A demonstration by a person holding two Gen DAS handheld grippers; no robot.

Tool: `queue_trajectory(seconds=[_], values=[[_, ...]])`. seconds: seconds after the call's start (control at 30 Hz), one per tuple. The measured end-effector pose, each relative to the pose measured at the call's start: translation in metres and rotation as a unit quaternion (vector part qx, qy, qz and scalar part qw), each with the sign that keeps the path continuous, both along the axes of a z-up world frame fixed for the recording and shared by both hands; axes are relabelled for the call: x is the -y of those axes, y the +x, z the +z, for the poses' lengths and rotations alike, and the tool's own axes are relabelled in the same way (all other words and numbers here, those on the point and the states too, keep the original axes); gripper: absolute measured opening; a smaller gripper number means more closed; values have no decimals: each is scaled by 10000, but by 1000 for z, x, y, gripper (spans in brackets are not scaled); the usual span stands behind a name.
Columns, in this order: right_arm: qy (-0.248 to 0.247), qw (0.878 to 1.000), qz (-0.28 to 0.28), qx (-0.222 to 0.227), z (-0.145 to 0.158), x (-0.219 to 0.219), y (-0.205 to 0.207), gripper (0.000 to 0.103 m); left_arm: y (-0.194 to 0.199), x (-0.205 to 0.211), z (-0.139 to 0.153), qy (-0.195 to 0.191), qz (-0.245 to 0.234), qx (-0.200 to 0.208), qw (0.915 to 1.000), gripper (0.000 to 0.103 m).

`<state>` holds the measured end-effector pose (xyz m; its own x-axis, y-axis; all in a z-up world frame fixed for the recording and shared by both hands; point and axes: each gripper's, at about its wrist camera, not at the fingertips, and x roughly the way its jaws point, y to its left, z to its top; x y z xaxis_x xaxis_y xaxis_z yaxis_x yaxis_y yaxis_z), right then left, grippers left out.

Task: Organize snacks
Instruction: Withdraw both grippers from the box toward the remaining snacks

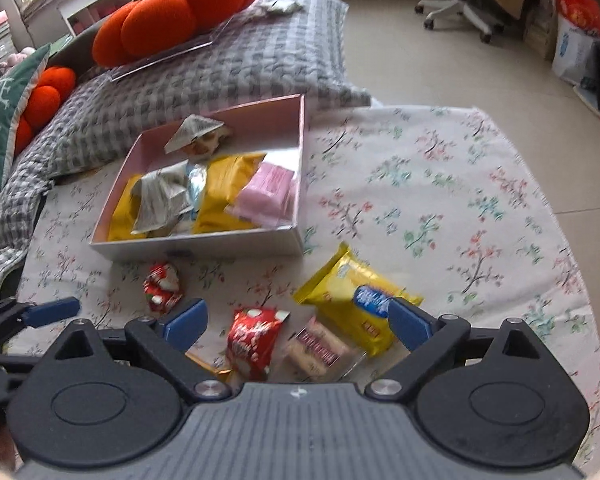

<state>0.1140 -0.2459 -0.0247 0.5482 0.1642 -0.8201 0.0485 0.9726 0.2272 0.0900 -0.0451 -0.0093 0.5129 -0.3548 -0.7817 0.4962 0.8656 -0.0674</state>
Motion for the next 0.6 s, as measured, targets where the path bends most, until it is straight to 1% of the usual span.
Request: queue_trajectory(seconds=[0.07, 0.17, 0.2, 0.3, 0.4, 0.47, 0.6], values=[[18, 10000, 43, -52, -1, -4, 0, 96, -4, 1, -6, 99, -340, 61, 9994, 76], [-31, 9999, 149, -67, -1, -10, 0, 96, -9, 0, -15, 51, -739, -99, 9972, 76], [-11, 9998, 163, -61, 0, -10, 0, 96, -11, 1, -17, 74, -885, -89, 9960, 76], [55, 9996, 264, -117, -1, -15, 0, 96, -23, 9, -24, 368, -1426, 96, 9891, 78], [133, 9990, 371, -226, -6, -20, 1, 96, -32, 17, -33, 582, -1857, 128, 9808, 78], [133, 9986, 413, -298, -8, -22, 2, 96, -37, 22, -37, 724, -2043, 169, 9761, 78], [23, 9984, 453, -334, -11, -25, 2, 96, -40, 29, -44, 834, -2225, 194, 9712, 78]])
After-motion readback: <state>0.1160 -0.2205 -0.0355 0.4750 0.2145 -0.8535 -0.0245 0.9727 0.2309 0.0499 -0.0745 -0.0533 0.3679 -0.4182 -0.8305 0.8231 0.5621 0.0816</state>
